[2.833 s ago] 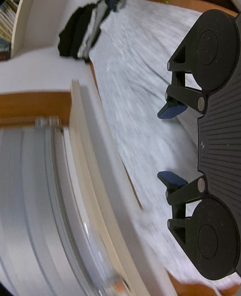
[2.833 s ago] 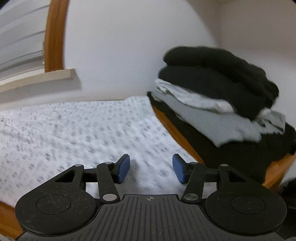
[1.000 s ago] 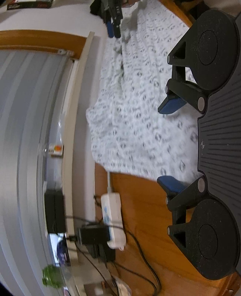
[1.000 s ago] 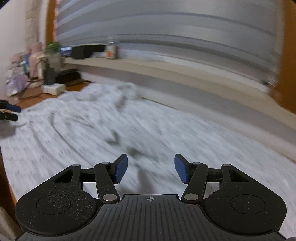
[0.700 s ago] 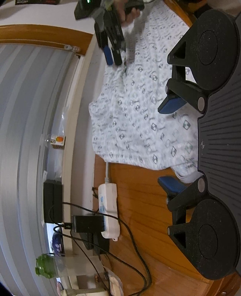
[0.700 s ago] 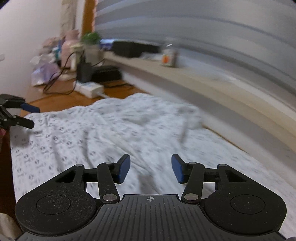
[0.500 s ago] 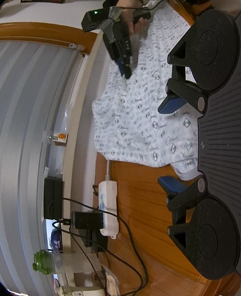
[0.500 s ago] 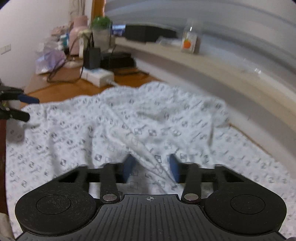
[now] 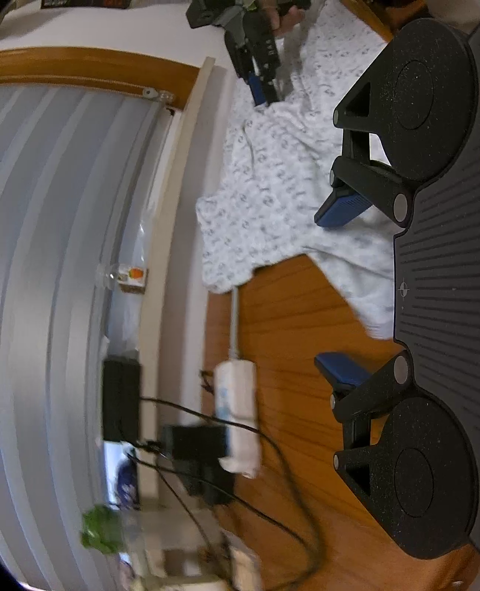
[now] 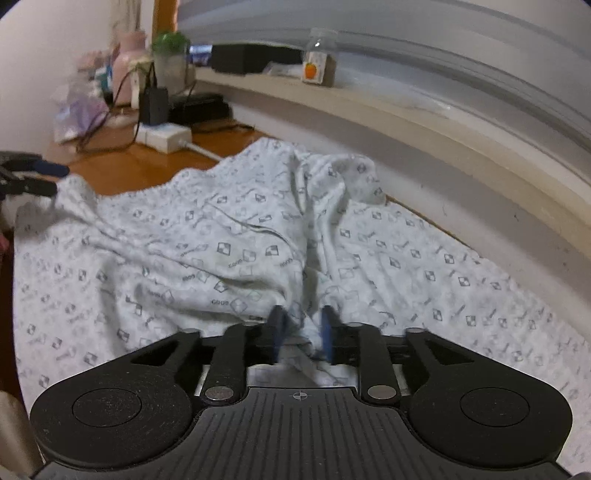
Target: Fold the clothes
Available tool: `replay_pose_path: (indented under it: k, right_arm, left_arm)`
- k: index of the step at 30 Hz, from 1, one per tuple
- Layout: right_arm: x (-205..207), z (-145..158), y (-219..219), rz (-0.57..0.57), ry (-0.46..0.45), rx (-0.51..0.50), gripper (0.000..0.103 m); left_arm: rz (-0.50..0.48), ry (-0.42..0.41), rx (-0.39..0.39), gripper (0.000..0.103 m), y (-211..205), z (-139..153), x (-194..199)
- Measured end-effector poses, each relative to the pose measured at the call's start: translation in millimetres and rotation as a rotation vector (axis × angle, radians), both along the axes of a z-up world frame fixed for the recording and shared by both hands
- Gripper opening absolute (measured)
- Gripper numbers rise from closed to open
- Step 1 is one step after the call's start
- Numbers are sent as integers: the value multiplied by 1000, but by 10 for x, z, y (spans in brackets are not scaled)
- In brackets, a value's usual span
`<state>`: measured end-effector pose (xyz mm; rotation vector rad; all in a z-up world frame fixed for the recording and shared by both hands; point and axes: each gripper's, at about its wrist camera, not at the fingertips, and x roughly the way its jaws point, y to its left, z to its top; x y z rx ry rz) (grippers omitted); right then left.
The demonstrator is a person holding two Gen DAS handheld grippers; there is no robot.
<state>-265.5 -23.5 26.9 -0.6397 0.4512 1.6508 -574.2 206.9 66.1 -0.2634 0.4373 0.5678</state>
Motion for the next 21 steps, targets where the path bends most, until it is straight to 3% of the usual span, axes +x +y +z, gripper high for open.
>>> replay_pose_path:
  k: [5,12,19,21]
  right_arm:
    - [-33,-92,-46,9,-31,18,50]
    - [27,-171,-213,-20,-72,65,59]
    - [91,-209,-260,-33,-40,93,60]
    - [62,-208,-270,-28,-57,99,60]
  left_arm:
    - [-77,11,-26,62,464,212,482]
    - [-115,98,-264,62,1361,-28,1515]
    - [-56,115,-261,64,1548,-112,1958]
    - [-58,129,-244,57,1525,-138,2033]
